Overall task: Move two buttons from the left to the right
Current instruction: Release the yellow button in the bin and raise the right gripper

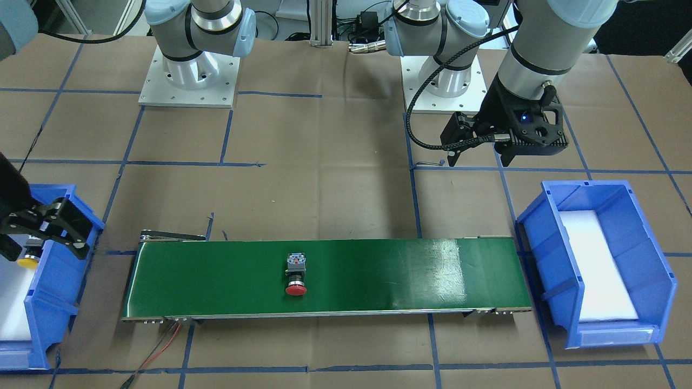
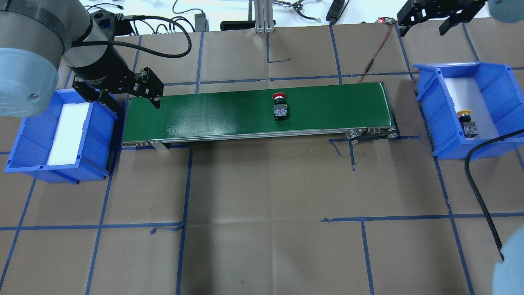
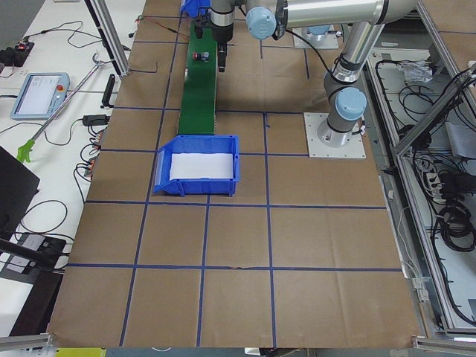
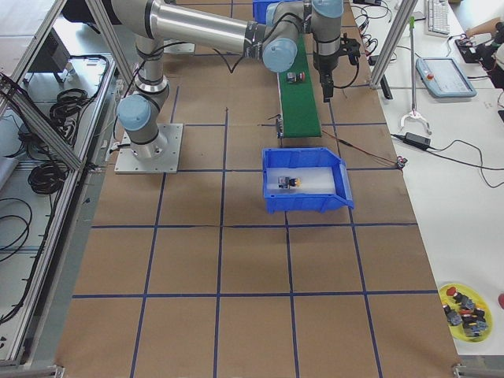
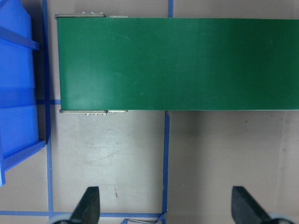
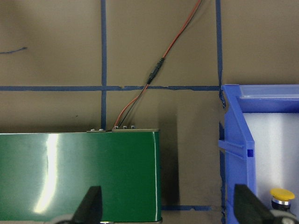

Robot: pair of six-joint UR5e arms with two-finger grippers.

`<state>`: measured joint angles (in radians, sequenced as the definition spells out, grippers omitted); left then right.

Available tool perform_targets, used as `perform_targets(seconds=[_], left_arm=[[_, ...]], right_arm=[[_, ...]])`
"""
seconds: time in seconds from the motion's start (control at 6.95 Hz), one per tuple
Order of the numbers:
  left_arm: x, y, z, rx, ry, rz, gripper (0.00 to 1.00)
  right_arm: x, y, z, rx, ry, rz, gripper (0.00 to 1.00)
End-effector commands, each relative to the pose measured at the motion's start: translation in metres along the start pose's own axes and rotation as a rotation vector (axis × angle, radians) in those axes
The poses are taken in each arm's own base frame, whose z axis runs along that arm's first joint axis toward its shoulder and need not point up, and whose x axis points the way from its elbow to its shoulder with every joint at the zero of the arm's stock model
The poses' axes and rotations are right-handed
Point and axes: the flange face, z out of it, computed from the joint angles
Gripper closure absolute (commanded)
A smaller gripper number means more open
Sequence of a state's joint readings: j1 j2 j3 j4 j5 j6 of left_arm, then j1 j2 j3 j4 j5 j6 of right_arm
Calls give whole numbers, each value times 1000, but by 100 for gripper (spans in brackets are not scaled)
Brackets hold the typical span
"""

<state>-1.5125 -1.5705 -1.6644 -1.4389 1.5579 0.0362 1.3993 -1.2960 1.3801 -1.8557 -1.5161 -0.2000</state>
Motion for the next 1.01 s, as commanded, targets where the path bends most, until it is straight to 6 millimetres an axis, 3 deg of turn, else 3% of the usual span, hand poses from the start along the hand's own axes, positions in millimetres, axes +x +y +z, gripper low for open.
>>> perform_targets(seconds=[0.0,0.43,0.86], left_arm=[[0,0,-1,1,-1,1,0],[0,0,-1,3,-1,1,0],[0,1,-1,3,1,1,0]], right_arm=[[-56,3,1,-8,34,-78,0],[-93,12,8,-30,152,-2,0],[-97,11,10,-30,134,12,0]])
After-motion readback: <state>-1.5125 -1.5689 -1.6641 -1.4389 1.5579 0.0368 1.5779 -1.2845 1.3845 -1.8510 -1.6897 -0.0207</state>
